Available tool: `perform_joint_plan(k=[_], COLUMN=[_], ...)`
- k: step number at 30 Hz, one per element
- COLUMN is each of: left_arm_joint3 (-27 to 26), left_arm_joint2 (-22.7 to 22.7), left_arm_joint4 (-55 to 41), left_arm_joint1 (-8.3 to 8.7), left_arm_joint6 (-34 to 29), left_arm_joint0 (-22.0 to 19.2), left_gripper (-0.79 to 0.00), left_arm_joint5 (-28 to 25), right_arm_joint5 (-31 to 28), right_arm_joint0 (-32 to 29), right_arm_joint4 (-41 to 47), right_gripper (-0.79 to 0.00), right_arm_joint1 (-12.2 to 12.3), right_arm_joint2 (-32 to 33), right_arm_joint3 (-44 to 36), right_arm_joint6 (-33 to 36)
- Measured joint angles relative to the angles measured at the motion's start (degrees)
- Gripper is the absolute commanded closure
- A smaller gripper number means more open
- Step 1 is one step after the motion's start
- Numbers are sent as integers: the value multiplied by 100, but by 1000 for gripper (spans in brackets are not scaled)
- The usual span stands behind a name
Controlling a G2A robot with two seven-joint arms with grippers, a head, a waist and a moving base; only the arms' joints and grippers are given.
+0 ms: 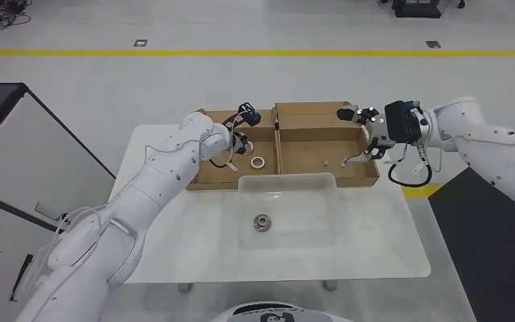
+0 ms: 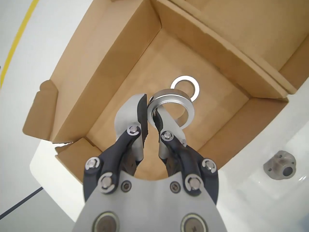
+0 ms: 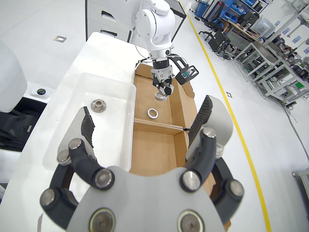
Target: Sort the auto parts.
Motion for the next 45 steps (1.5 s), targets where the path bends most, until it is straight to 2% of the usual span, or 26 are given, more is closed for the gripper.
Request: perform_joint_plan(k=[12,24,25,26,28,29,30,39,45], left_arm_joint3=[1137,1866,1907,1947,2034,2068,2111,2352,2326], left_arm_joint2=[397,591,594,599,610,614,616,539,407], left_arm_joint4=[47,340,348,361,397,409,418,417,426], left_arm_joint1=[-398,-644,-660,-674,-706,-719,-737,-830,-805], left_arm_joint6=[193,410,429,449,499,515,533,743,859], left_arm_joint0=[-187,-291,-297,-302,-311,-314,-318,-403,-517], left_gripper=[0,0,-31,-200,-468,-705,-785,-785,-785], left_arm_joint5=[-247,-360,-363,-368,-375,-377,-381,-330,-388], right_arm_joint5=[0,0,0,0,0,0,0,0,0], right_arm_joint0=[0,0,0,0,0,0,0,0,0], right_arm_joint4=[0,0,0,0,0,0,0,0,0], right_gripper=[-785,-785,-785,-785,-785,-785,-785,-785,-785], right_arm_joint1=[0,0,0,0,0,0,0,0,0], right_arm_joint2=[0,0,0,0,0,0,0,0,0], right_arm_joint3=[0,0,0,0,0,0,0,0,0], right_arm_joint6=[0,0,0,0,0,0,0,0,0])
